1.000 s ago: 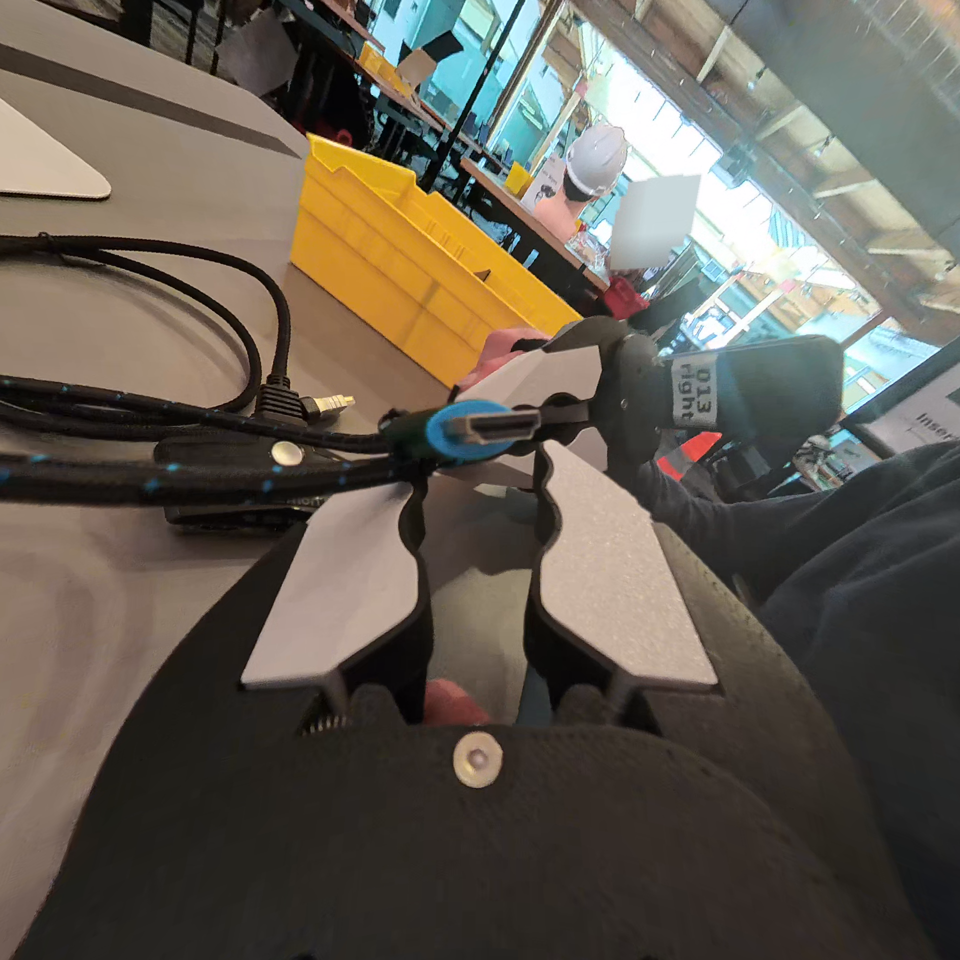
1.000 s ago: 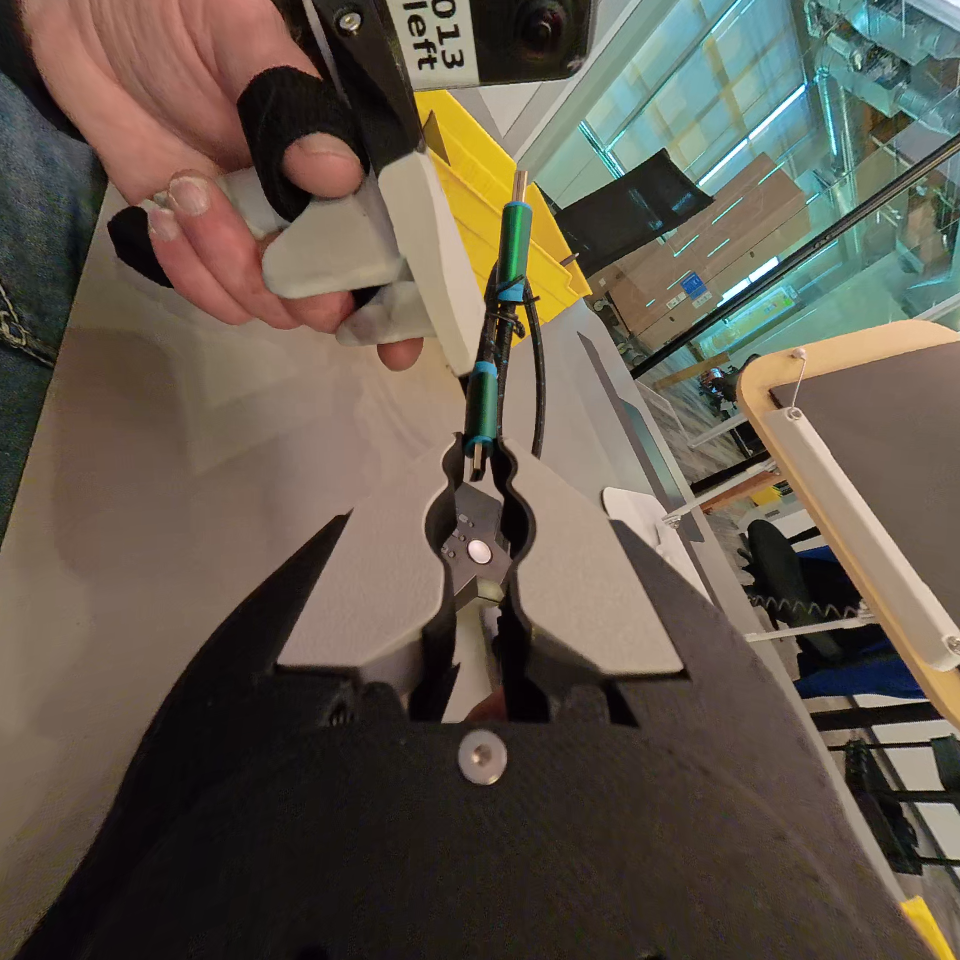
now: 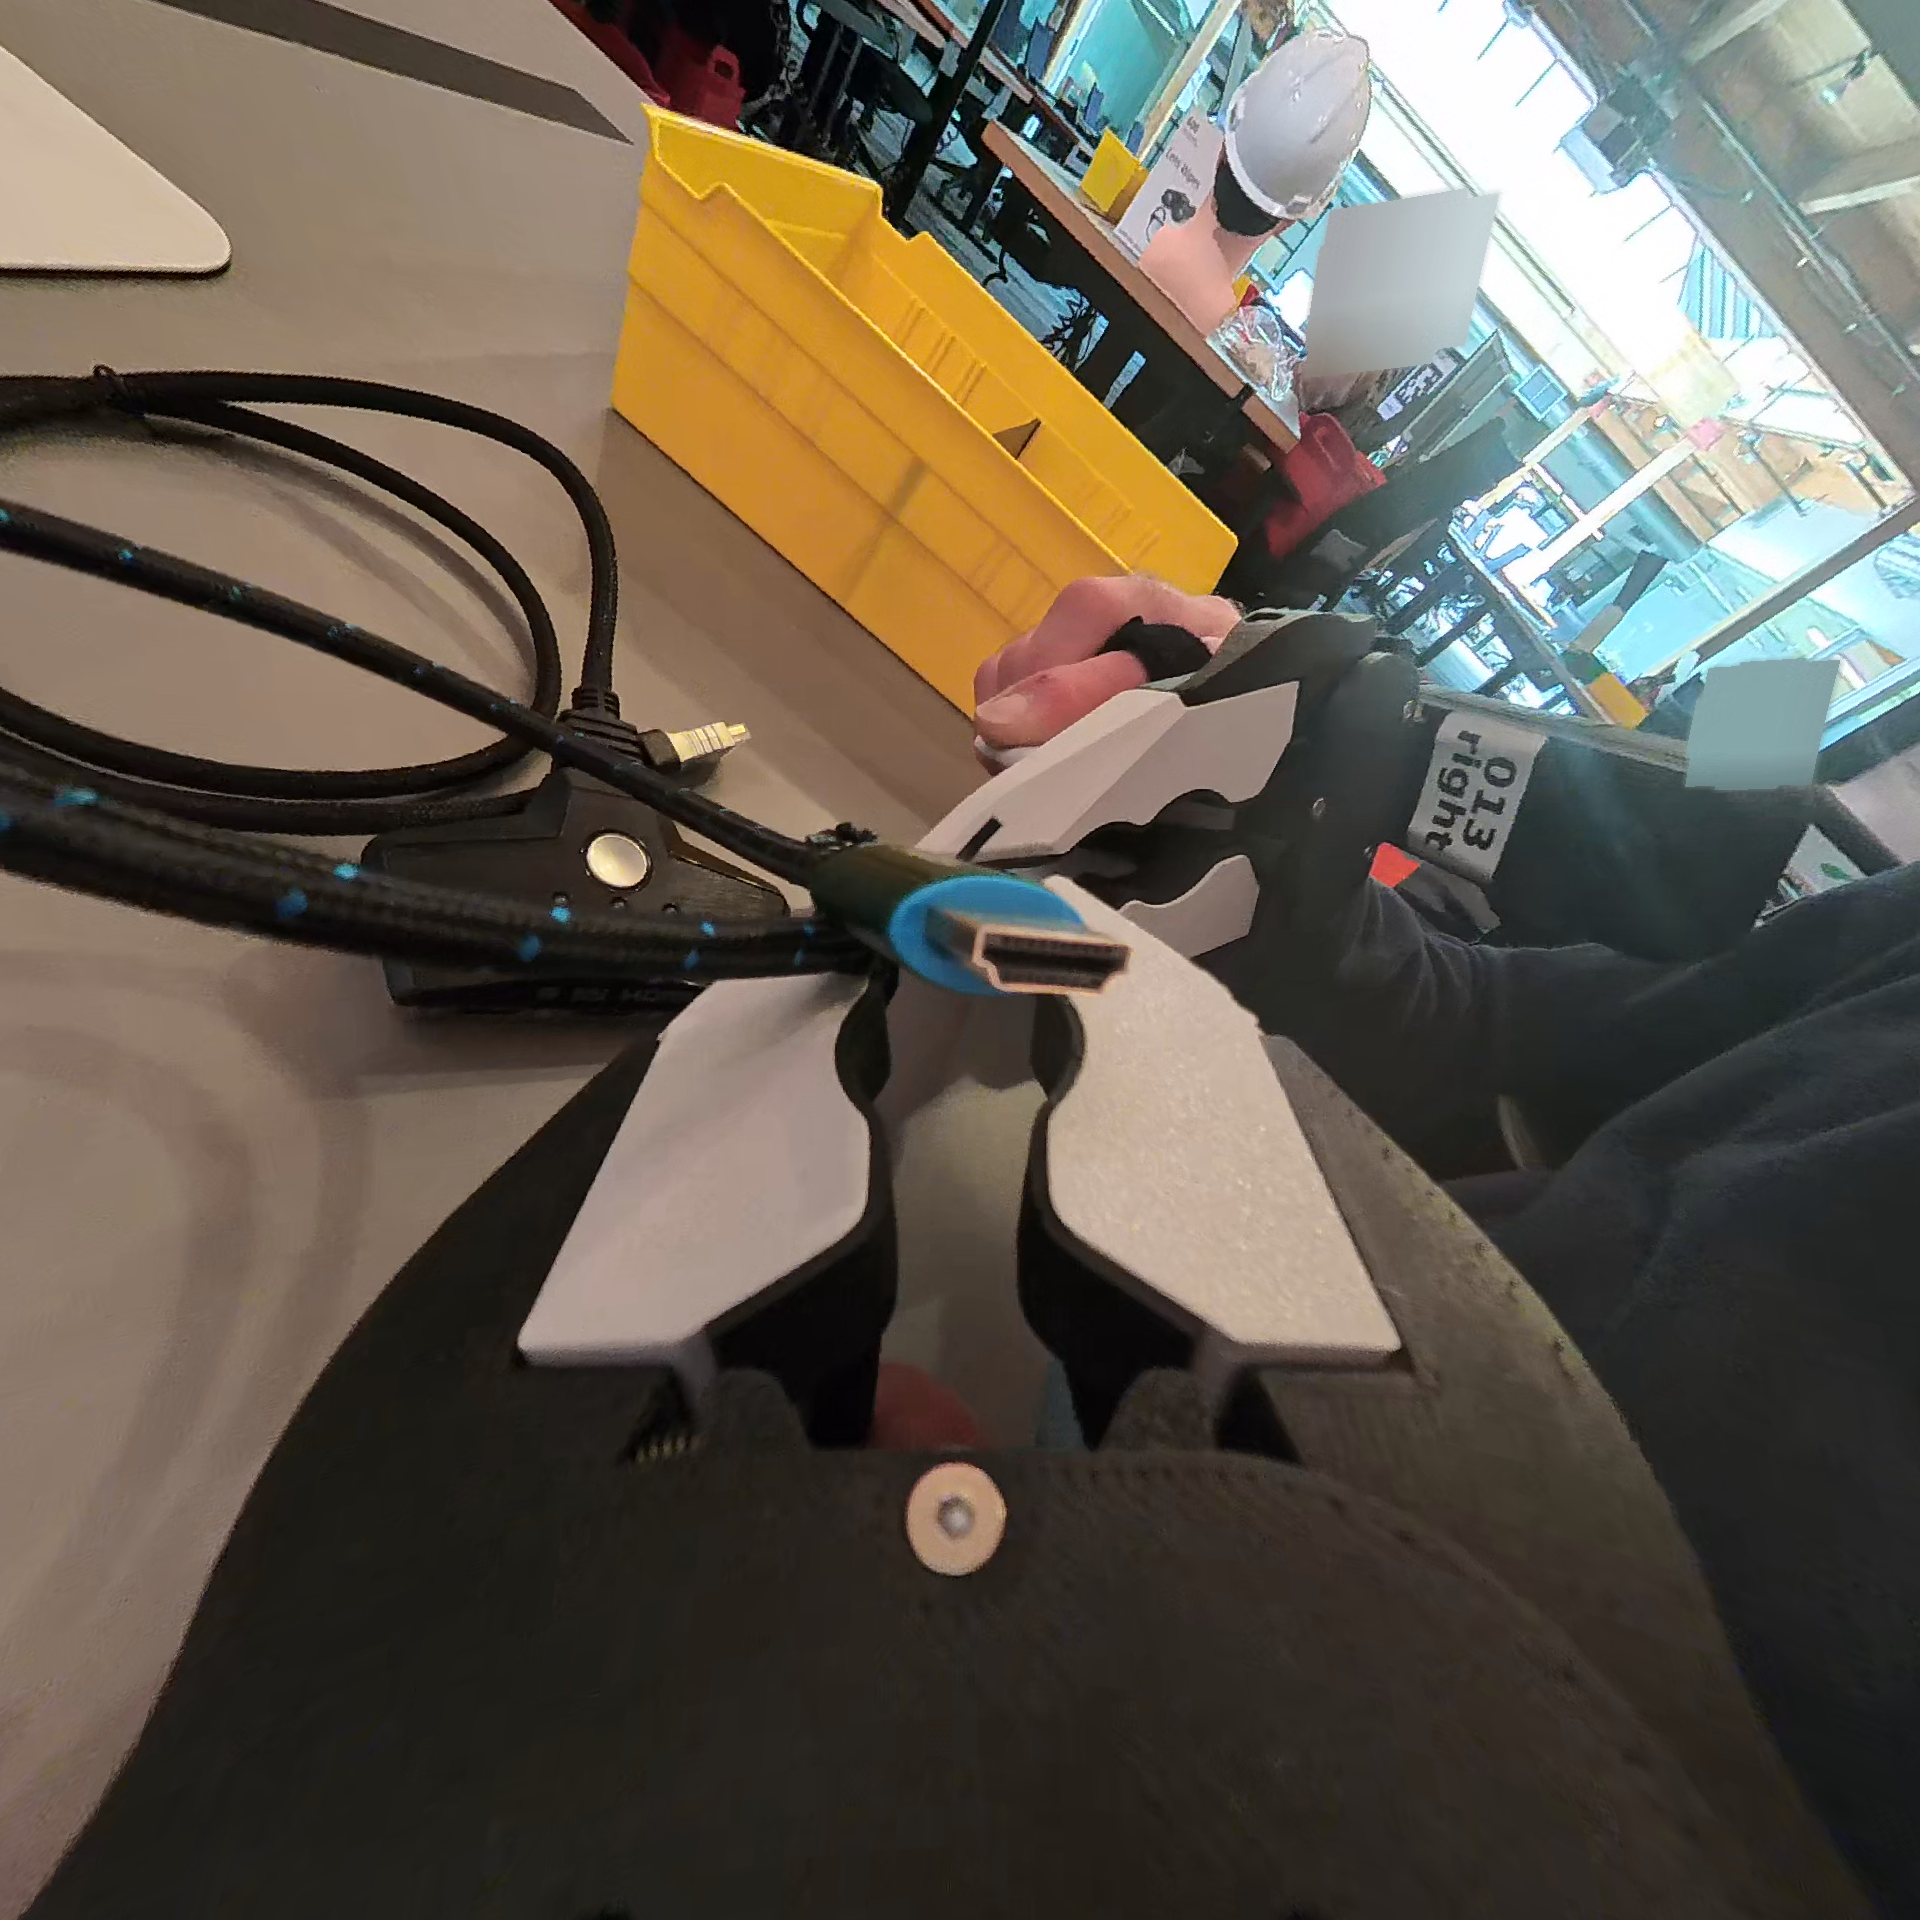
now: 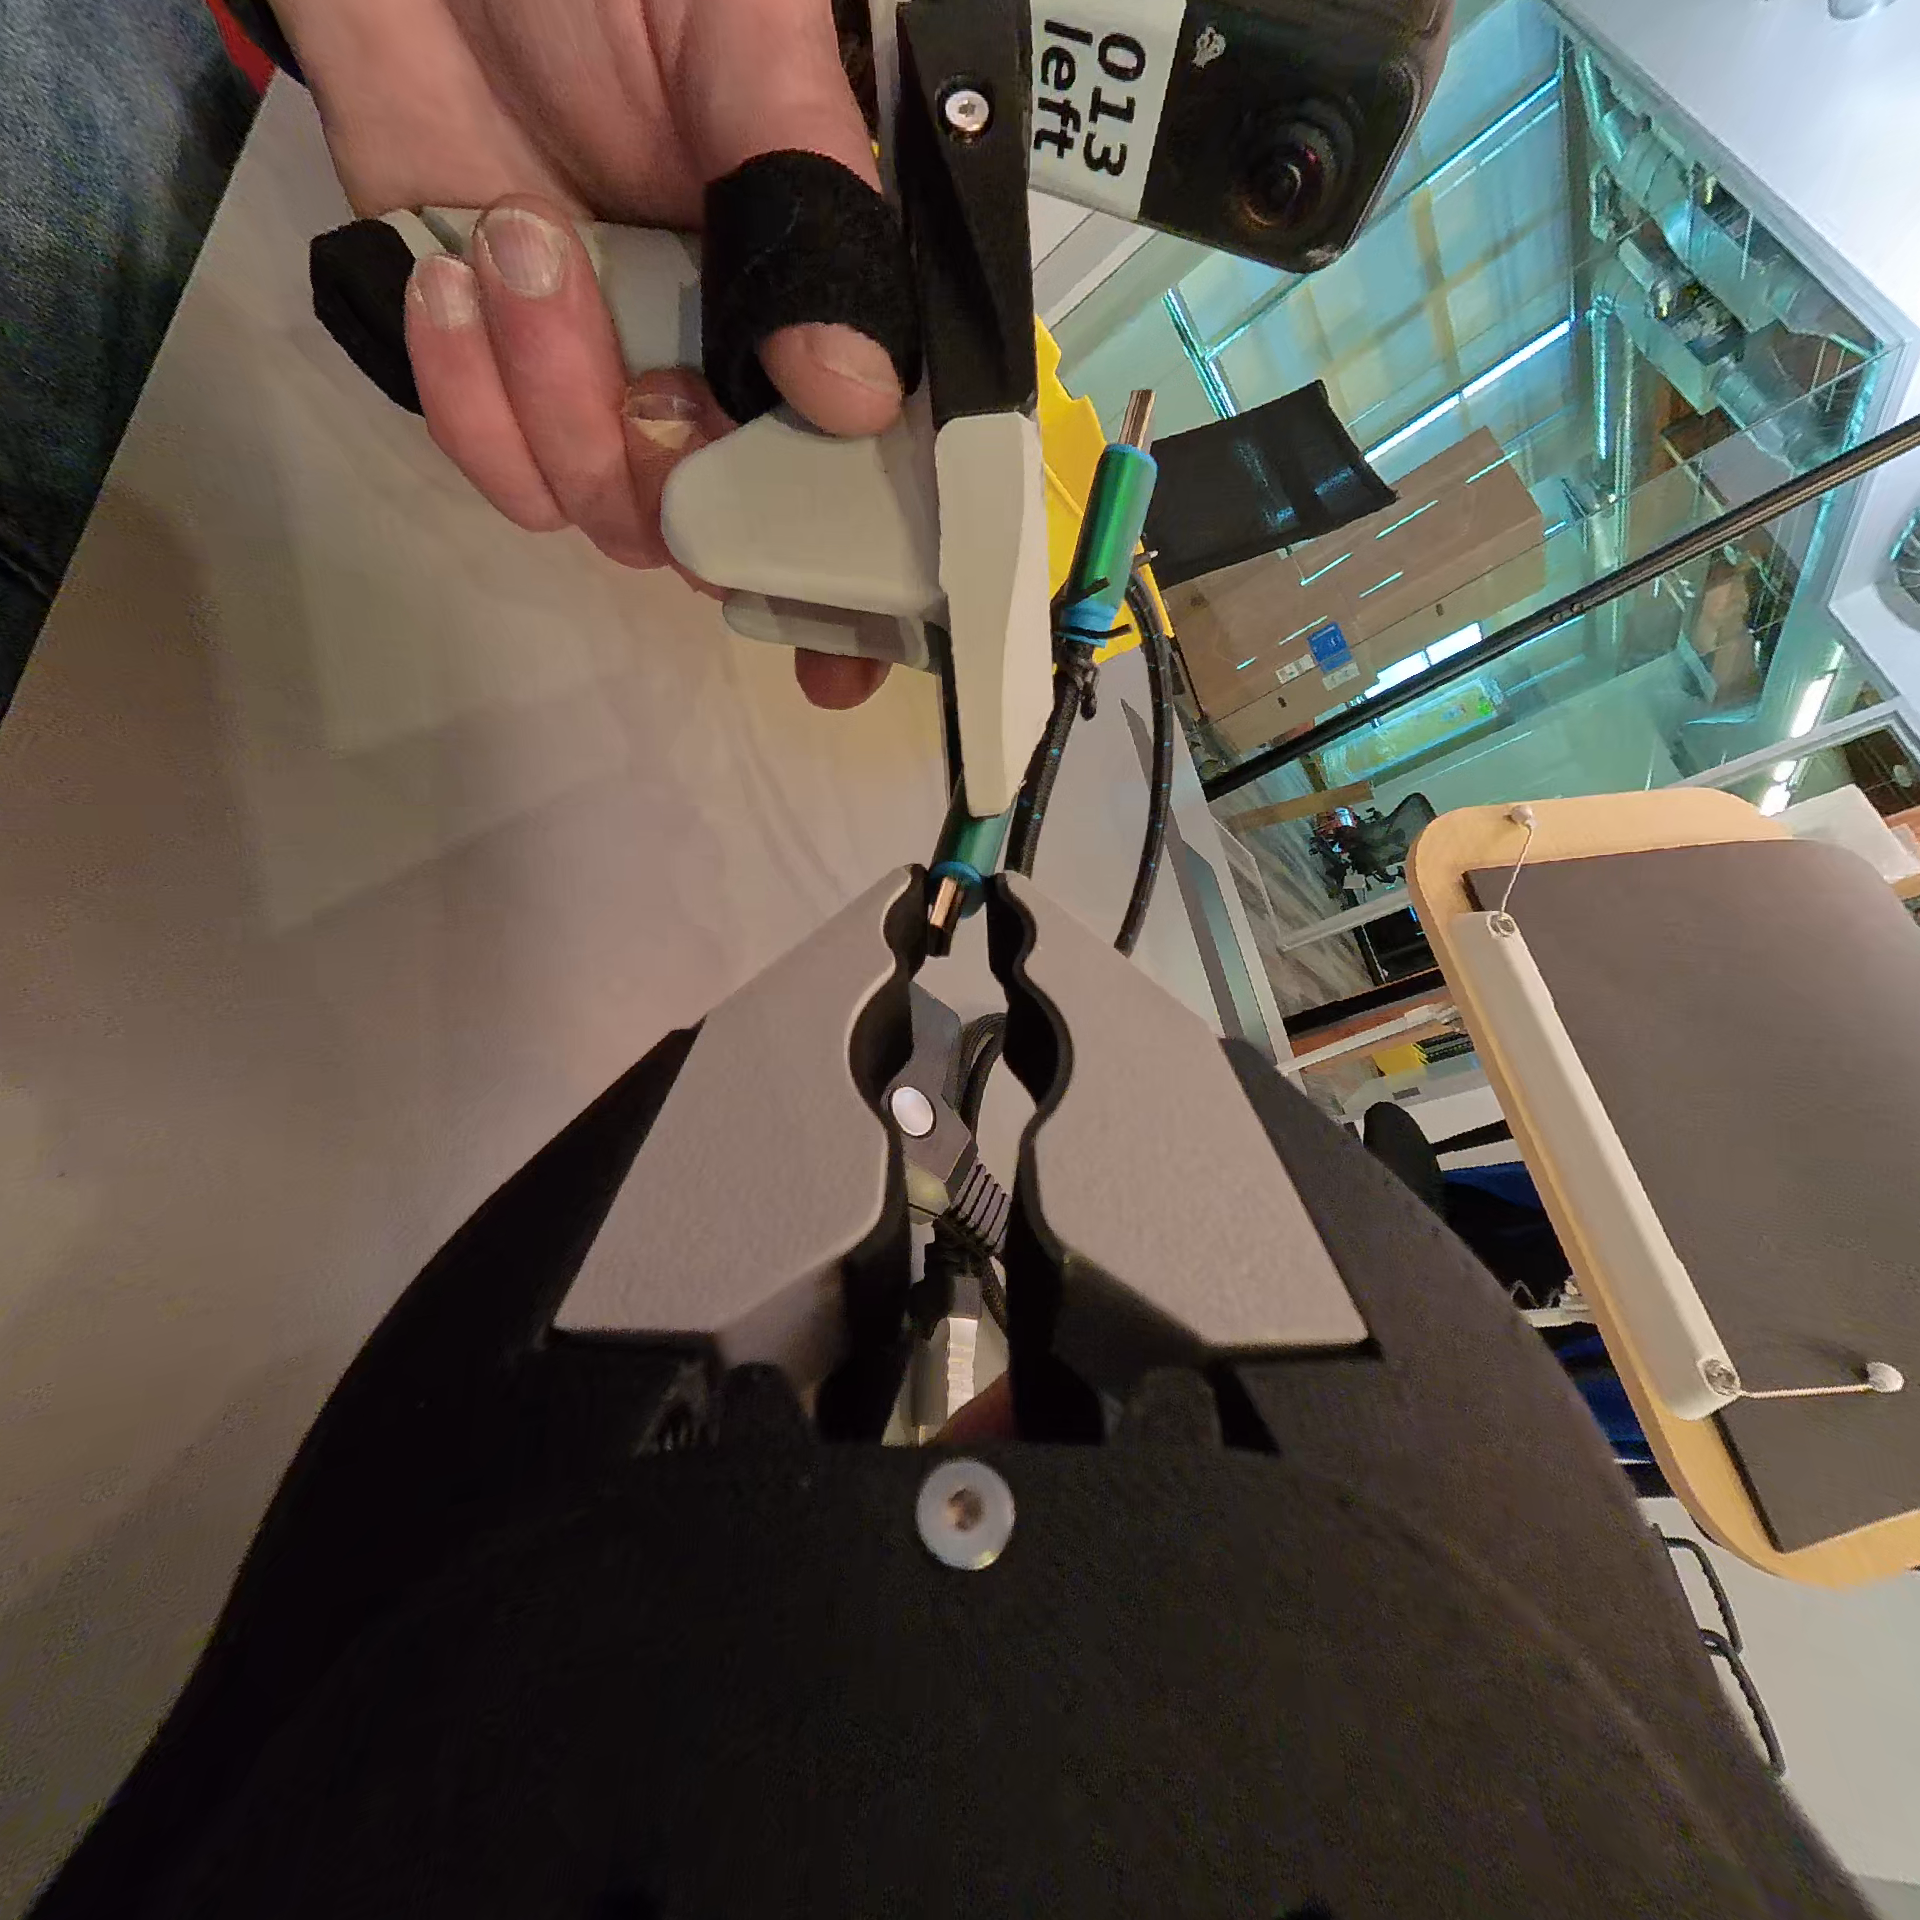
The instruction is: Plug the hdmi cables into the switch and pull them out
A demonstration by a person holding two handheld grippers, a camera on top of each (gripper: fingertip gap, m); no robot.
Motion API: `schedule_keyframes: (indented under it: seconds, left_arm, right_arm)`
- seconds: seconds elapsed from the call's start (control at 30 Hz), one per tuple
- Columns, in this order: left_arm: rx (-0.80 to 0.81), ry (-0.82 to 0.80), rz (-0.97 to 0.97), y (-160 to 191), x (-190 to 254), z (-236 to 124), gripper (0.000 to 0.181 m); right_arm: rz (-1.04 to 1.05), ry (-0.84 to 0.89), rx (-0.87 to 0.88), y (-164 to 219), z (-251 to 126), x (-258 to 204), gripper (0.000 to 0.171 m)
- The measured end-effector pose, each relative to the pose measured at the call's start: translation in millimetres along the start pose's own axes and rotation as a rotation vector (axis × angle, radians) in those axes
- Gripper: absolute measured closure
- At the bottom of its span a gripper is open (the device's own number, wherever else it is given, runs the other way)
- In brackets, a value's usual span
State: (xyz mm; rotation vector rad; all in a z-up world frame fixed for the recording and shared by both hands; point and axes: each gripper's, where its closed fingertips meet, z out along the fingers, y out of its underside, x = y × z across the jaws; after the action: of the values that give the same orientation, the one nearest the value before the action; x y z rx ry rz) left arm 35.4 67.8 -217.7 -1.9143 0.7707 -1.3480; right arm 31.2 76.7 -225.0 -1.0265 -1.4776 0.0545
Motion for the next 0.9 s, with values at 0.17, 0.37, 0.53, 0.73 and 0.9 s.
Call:
schedule_keyframes:
  seconds: [0.17,0.37,0.53,0.73,0.9]
  left_arm:
    - [0.004,-0.014,0.016,-1,-1,0,0.160]
    - [0.019,0.048,-0.041,-3,3,0,0.158]
    - [0.018,0.067,-0.039,-6,6,-1,0.156]
    - [0.082,0.098,-0.071,-14,8,-5,0.158]
    - [0.062,0.070,-0.032,-11,6,-4,0.157]
  right_arm:
    - [-0.005,0.002,-0.011,2,0,1,0.162]
    - [-0.017,-0.002,0.002,-2,-3,0,0.163]
    - [-0.024,-0.003,0.007,-4,-7,2,0.163]
    - [-0.031,0.007,0.015,-6,-9,4,0.162]
    - [-0.034,-0.003,0.014,-4,-12,3,0.162]
